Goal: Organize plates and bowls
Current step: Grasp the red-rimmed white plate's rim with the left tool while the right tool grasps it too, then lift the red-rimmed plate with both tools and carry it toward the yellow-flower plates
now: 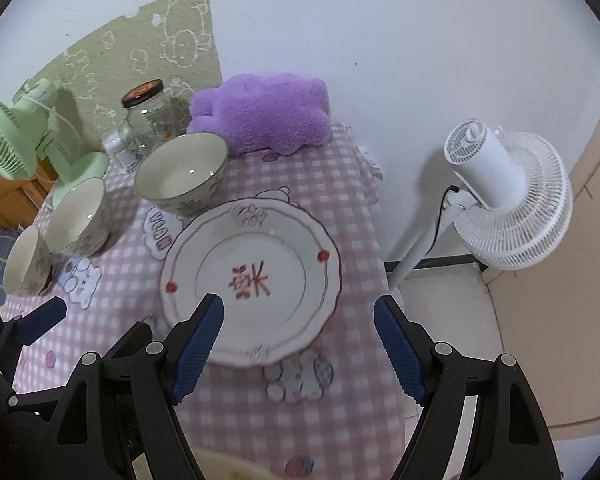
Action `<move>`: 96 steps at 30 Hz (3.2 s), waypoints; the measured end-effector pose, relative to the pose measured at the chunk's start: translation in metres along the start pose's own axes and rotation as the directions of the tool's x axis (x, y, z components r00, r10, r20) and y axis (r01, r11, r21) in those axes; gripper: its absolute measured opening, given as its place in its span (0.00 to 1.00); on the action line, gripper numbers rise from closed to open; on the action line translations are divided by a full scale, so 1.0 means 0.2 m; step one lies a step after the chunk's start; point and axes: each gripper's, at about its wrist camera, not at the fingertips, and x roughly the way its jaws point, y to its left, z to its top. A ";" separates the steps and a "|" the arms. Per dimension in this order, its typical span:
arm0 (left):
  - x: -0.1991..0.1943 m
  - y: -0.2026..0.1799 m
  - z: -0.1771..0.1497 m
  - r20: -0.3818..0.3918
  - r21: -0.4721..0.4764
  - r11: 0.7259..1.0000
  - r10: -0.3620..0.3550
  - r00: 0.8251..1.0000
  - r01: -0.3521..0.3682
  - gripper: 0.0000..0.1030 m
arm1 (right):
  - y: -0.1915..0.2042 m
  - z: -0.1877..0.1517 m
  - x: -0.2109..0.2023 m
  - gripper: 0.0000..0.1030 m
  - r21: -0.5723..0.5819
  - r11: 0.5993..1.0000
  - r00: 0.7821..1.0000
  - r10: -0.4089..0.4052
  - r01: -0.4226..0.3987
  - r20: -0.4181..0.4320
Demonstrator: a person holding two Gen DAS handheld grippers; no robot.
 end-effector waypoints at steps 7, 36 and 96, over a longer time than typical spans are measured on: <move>0.23 -0.04 0.12 -0.033 -0.029 0.999 -0.016 0.999 0.015 0.81 | -0.05 0.13 0.23 0.78 -0.010 1.000 1.000 0.003 -0.003 -0.015; 0.47 -0.02 0.11 -0.115 -0.038 0.999 -0.016 0.993 0.011 0.59 | -0.01 0.14 0.54 0.56 0.011 0.998 0.990 0.056 -0.055 -0.129; -0.35 0.56 -0.39 -0.005 0.018 0.995 -0.097 0.995 0.097 0.55 | 0.60 -0.41 -0.33 0.45 0.008 0.996 0.996 -0.090 0.090 -0.028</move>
